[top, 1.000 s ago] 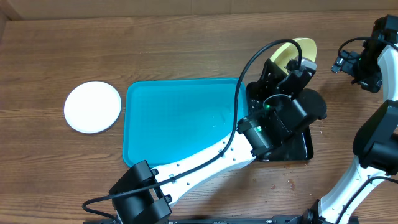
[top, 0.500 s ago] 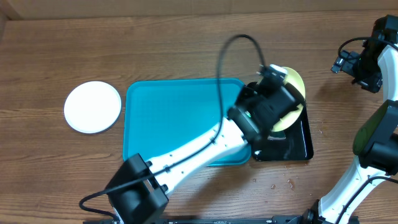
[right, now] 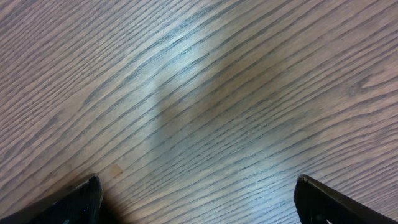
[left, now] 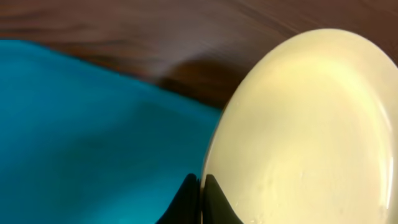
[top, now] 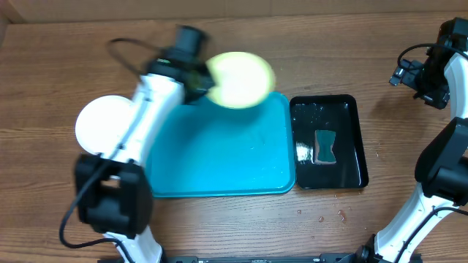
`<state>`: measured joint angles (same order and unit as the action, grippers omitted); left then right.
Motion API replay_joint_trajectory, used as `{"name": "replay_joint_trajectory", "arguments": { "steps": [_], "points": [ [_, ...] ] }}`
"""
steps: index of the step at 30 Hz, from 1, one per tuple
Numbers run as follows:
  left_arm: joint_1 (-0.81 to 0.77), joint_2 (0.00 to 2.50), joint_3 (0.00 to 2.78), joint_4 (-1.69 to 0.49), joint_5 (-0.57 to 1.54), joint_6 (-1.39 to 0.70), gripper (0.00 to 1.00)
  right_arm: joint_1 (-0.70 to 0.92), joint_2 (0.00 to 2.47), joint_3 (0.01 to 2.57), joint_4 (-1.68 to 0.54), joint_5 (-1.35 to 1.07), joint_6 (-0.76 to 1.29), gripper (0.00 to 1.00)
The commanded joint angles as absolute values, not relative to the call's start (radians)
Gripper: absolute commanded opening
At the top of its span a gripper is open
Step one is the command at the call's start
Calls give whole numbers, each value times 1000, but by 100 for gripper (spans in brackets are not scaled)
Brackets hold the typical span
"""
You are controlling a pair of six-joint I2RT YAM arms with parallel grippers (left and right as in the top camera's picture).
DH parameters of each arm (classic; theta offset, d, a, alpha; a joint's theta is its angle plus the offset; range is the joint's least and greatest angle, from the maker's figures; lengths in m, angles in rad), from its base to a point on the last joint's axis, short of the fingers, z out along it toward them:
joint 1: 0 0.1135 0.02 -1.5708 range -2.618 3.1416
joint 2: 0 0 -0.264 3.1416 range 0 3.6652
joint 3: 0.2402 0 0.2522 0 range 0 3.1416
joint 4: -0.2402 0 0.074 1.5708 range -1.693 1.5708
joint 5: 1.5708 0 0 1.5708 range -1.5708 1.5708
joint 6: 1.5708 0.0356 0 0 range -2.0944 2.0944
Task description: Clean dirty plates on tray and stack at the side
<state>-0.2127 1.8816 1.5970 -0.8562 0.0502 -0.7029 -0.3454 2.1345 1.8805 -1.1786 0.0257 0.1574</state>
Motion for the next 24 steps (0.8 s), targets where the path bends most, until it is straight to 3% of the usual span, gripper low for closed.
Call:
{"name": "replay_joint_trajectory", "arguments": {
  "steps": [1,12,24],
  "points": [
    [-19,1863,1605,-949,134,-697,4,-345,2104,1897,-1175,25,161,100],
    [390,1863,1605,-1174,-118,-563,4,-345,2104,1897,-1175,25,161,100],
    [506,1863,1602,-1140,-205,-564,4,-345,2104,1897,-1175,25,161,100]
  ]
}}
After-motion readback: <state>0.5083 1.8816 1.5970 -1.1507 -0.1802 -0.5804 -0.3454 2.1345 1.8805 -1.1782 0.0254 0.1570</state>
